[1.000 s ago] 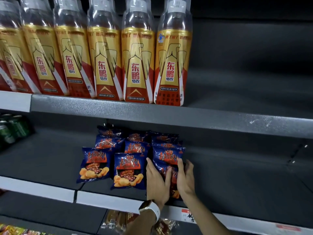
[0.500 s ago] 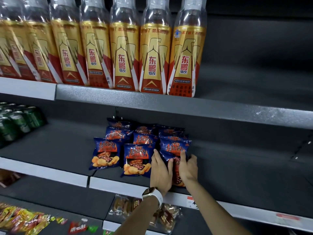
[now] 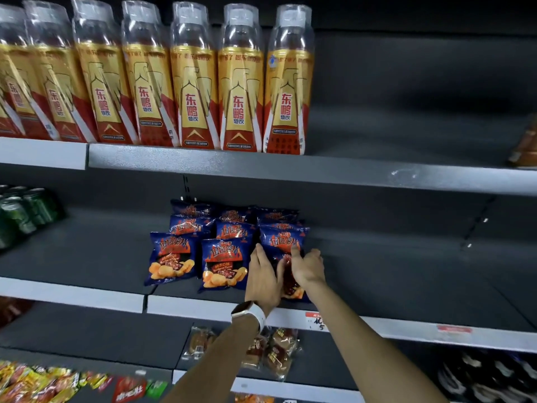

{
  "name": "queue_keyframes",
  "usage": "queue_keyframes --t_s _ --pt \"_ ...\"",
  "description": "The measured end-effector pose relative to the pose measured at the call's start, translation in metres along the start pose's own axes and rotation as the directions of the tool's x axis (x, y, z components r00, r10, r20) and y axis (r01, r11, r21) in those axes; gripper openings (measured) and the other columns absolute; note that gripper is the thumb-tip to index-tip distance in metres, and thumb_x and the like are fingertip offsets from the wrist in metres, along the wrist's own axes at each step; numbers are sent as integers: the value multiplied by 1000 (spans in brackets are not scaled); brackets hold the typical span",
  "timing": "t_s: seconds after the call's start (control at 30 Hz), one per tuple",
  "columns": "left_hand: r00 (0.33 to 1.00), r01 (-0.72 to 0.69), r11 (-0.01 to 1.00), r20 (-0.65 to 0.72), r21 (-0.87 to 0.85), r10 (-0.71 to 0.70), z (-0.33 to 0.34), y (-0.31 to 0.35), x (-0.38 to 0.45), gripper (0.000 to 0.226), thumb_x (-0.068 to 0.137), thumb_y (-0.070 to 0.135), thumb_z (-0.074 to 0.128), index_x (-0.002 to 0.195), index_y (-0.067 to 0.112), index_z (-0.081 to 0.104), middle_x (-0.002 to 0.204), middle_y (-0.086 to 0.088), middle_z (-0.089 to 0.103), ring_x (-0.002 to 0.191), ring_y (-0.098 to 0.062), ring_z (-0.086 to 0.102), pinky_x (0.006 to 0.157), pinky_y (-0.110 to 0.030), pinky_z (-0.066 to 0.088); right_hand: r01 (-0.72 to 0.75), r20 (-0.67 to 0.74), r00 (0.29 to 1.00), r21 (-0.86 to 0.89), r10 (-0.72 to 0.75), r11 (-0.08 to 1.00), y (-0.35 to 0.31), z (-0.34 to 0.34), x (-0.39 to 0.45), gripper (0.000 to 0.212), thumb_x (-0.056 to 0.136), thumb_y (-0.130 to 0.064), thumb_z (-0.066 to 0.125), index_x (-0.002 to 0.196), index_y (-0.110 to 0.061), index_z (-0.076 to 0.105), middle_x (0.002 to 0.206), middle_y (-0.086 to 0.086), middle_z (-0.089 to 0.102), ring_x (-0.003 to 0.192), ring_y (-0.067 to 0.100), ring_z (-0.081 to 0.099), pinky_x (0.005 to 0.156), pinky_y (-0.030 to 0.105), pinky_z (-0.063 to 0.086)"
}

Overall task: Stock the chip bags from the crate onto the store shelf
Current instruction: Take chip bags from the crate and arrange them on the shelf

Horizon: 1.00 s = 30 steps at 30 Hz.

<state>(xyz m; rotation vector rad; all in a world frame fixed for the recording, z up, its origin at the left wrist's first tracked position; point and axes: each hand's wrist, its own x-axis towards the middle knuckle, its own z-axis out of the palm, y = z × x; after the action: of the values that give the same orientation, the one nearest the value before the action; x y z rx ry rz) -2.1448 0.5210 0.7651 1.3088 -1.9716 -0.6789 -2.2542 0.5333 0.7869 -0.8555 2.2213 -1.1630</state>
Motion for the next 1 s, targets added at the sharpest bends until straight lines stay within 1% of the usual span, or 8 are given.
queue_keyframes --t_s 0.3,0.37,0.43,0.53,0.6,0.7,0.87,1.0 --pt "995 -86 995 -52 43 88 -11 41 -23 73 101 41 42 151 -5 14 152 -26 25 141 -38 27 115 -40 27 15 20 1000 -2 -15 1000 -5 -54 -37 71 101 -50 44 148 1 29 154 20 35 140 36 39 112 41 33" --pt "994 -93 994 -58 54 96 -13 55 -35 71 101 39 42 150 -6 16 150 -27 28 138 -38 31 112 -39 29 21 54 998 8 -21 1000 -1 -67 -47 69 101 -51 42 147 0 30 153 19 37 139 36 40 112 41 34" --pt "993 -100 993 -53 70 104 -14 66 -49 61 102 36 42 144 -5 28 140 -25 40 129 -38 41 103 -42 38 36 102 994 22 -38 999 6 -79 -59 68 102 -51 41 147 -1 31 152 18 39 138 35 41 111 39 34" --pt "984 -176 982 40 71 174 -8 86 -78 25 100 28 41 115 8 48 105 -17 62 99 -40 60 77 -45 48 52 194 980 20 -55 998 26 -99 -79 66 100 -54 39 144 -4 42 147 16 48 134 33 47 108 36 37" --pt "972 -207 978 119 14 204 6 103 -102 17 99 19 43 107 10 54 97 -17 67 93 -39 63 76 -45 48 48 232 971 41 -56 998 49 -117 -95 64 98 -58 35 136 -10 55 139 14 57 126 32 55 109 39 42" --pt "954 -196 976 214 -91 212 42 136 -143 18 96 13 46 106 12 61 101 -12 70 96 -36 64 81 -40 49 9 197 980 98 -28 995 98 -166 -120 53 98 -54 37 120 -16 67 124 8 68 113 26 63 104 42 48" --pt "814 -211 953 501 -217 295 138 215 -228 29 92 2 45 111 13 65 105 -3 69 93 -17 60 74 -21 39 -137 32 990 42 136 990 210 -281 -158 43 102 -40 40 128 -13 60 131 11 62 118 29 59 101 35 46" --pt "664 -222 919 640 -325 387 215 299 -300 28 92 5 48 112 16 64 101 -3 70 92 -20 64 72 -23 44 -255 -173 947 106 271 961 291 -385 -189 43 104 -39 40 130 -10 57 132 11 60 119 31 58 96 36 48"
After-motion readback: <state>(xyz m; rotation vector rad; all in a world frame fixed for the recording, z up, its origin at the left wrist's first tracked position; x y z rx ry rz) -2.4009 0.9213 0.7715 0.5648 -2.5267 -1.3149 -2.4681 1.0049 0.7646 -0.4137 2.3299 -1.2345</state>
